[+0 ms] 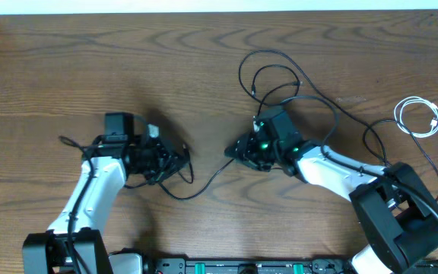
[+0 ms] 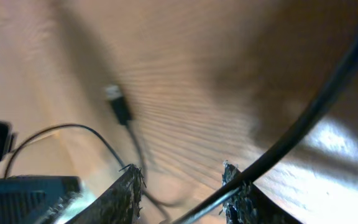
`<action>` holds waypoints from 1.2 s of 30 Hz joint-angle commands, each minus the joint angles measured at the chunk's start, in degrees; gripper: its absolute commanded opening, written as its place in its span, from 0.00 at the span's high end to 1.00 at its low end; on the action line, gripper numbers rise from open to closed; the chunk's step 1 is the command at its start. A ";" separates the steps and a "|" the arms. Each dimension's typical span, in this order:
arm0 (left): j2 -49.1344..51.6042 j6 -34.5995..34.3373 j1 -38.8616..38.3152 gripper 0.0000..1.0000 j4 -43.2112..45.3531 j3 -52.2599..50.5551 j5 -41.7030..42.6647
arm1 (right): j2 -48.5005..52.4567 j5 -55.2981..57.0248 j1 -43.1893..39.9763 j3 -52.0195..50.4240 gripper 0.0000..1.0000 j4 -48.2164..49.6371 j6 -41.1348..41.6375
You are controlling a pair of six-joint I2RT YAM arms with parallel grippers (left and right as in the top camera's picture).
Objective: Untangle cables
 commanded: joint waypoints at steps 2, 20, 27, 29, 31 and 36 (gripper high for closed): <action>0.22 -3.78 -4.35 0.53 6.78 -0.24 11.08 | -0.17 -10.34 -3.50 -0.33 0.53 0.42 -6.64; 0.20 -5.44 -8.92 0.04 -1.29 0.57 -14.03 | -0.17 -6.12 -4.85 -0.35 0.13 -9.94 -19.67; 0.20 -1.79 -11.54 0.04 -11.06 0.81 -28.50 | -0.17 1.09 -4.79 -0.35 0.07 -17.66 -22.73; 0.20 -1.75 -11.54 0.04 -14.19 2.16 -28.50 | -0.17 2.19 -4.79 -0.35 0.05 -19.06 -23.26; 0.20 -0.92 -11.54 0.04 -18.08 4.85 -28.50 | -0.17 2.25 -4.79 -0.35 0.04 -19.43 -25.00; 0.15 0.63 -11.56 0.04 -24.24 13.55 -23.69 | -0.17 2.05 -4.74 -0.35 0.01 -19.52 -25.27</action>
